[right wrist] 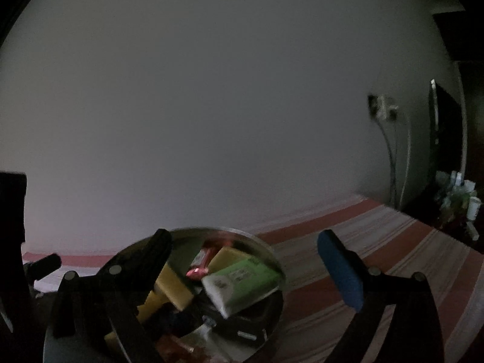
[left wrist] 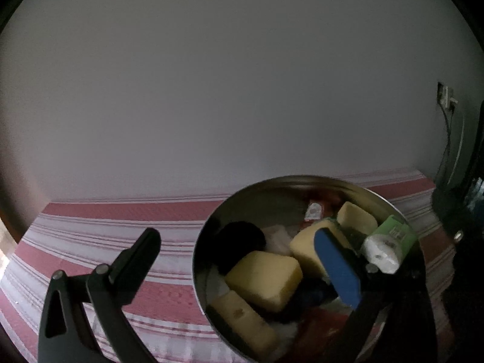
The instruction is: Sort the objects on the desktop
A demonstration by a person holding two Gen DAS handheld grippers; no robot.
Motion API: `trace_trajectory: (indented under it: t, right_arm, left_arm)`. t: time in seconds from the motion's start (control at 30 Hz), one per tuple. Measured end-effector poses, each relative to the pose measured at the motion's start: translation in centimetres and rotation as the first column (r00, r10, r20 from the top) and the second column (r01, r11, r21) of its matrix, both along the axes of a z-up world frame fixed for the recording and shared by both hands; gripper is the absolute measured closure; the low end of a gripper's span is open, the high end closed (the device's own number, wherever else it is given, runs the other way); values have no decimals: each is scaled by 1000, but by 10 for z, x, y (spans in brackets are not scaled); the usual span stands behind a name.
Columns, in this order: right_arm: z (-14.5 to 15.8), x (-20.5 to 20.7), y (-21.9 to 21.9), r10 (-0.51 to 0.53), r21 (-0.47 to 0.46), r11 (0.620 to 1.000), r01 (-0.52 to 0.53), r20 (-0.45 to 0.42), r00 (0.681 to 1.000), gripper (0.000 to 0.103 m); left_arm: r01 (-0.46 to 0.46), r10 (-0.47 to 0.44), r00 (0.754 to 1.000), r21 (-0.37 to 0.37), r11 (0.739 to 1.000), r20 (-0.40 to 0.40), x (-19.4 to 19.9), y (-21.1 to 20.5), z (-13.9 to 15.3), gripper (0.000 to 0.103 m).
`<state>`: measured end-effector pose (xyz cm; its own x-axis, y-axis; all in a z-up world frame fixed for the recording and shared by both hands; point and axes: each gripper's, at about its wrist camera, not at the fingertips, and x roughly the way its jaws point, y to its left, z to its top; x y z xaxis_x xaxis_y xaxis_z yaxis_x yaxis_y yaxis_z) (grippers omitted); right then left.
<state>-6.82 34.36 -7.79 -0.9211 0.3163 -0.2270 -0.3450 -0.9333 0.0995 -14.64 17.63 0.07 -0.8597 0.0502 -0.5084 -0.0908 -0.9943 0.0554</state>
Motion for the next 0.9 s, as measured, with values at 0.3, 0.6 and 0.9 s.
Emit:
trace_trajectory:
  t: [0.3, 0.6, 0.9]
  right_arm:
    - [6, 1, -1, -51, 13, 999, 51, -25, 998, 4]
    - [7, 6, -3, -83, 42, 995, 86, -67, 994, 4]
    - [6, 8, -2, -89, 39, 995, 92, -73, 993, 4]
  left_arm:
    - [-28, 28, 999, 0, 1000, 16, 0, -9, -3, 0]
    - [-26, 26, 999, -20, 999, -23, 8, -8, 0, 0]
    - [-12, 11, 1000, -40, 999, -27, 15, -7, -2, 0]
